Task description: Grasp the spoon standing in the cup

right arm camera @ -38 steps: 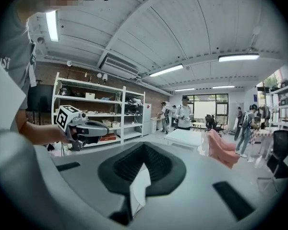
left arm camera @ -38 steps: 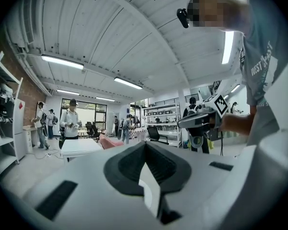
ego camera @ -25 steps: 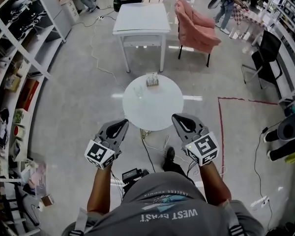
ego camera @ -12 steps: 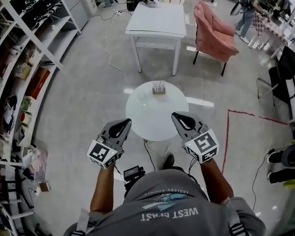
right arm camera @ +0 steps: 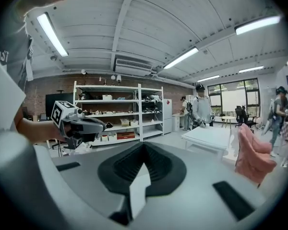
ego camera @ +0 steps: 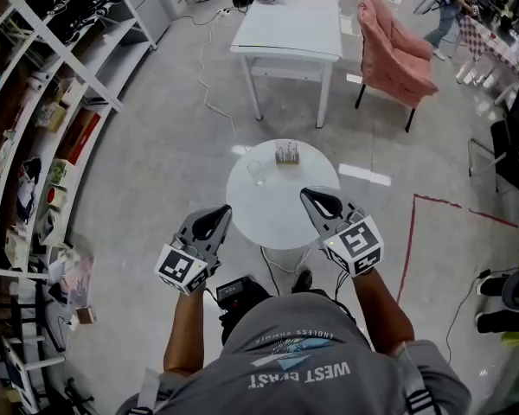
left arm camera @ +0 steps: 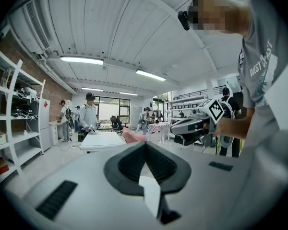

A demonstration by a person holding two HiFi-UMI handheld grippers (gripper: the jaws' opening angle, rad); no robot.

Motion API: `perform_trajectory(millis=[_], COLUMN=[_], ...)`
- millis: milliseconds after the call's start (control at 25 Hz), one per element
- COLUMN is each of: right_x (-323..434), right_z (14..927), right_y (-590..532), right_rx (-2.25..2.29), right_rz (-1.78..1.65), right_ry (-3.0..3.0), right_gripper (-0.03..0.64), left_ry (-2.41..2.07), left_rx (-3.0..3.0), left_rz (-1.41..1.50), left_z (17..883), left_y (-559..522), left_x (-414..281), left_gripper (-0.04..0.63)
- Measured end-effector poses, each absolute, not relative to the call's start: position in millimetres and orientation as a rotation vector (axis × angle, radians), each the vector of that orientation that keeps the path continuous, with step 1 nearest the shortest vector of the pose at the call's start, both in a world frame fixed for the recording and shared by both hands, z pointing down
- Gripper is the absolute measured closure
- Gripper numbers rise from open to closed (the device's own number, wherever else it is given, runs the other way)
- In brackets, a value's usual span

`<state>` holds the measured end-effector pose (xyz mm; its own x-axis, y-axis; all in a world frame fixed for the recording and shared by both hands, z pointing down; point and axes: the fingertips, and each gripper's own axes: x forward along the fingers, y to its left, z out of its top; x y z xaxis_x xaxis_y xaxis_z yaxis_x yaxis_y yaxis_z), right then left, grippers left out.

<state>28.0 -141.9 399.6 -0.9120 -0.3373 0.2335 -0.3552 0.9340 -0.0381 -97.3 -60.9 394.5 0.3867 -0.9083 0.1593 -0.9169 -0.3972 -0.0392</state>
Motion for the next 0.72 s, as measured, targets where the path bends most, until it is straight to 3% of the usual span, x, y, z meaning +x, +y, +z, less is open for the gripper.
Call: perform_trajectory(millis=[720], right_x=[-32.5], right_z=[425.0], right_y=[-193.5], right_rx=[0.803], right_rz=[0.198], right_ry=[-2.731], right_gripper=[0.618], left_ry=[-1.410], left_rx=[2.736], left_rz=[0.189], left_z=[401.0], left_y=[-147.5], left_x=[-168.2], left_gripper=[0.591])
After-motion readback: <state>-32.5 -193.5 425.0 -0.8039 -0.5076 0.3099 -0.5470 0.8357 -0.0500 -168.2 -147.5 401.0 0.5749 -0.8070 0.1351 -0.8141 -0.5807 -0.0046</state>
